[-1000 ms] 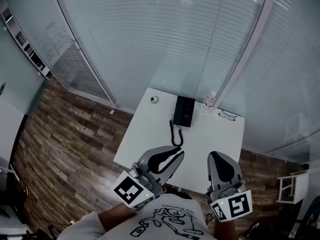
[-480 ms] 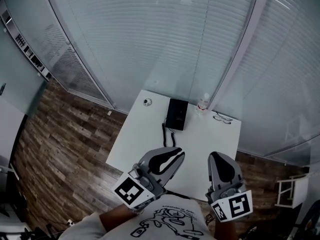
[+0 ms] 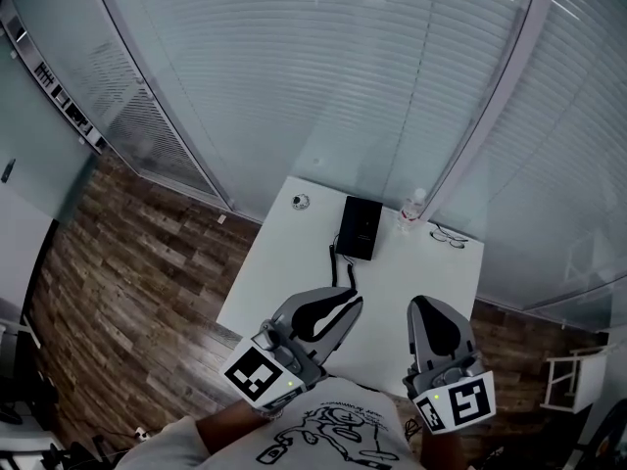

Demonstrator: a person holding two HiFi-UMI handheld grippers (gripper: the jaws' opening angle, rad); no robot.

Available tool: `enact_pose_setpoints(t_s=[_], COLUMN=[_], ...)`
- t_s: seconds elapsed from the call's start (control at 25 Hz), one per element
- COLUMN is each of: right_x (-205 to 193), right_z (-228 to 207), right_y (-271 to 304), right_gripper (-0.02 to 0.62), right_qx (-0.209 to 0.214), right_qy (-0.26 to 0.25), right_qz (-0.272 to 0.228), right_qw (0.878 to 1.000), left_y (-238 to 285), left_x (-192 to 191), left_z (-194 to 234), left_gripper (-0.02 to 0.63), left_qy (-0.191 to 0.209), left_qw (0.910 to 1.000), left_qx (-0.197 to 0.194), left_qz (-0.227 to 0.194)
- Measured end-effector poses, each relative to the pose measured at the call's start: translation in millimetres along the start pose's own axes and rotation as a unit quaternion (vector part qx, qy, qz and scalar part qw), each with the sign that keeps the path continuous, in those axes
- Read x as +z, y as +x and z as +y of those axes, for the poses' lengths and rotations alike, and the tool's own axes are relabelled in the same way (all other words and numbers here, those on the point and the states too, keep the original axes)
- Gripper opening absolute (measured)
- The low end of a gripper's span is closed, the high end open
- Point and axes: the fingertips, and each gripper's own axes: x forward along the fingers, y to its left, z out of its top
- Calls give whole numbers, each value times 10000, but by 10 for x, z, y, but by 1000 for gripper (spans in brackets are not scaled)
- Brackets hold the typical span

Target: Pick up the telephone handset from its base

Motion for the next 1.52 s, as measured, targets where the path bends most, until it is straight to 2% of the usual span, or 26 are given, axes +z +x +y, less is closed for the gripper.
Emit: enact_pose_setpoints(t_s=[0.36, 0.8, 1.52], right_x=[197, 100, -538], right_z=[190, 204, 248], right_y=[347, 503, 412], right_gripper=[11, 11, 11], right_qx=[-32, -104, -138], right_qy=[-67, -6, 468], right_qz=[-55, 98, 764], right_qw=[10000, 9999, 9959], left_y=[-129, -118, -212], left_x=[214, 172, -537], left_z=[402, 557, 576], left_gripper=[34, 34, 34], left_qy=[161, -68, -605], left_qw=[9998, 9999, 9943], left_qx=[-55, -82, -59], left_qz=[31, 69, 873])
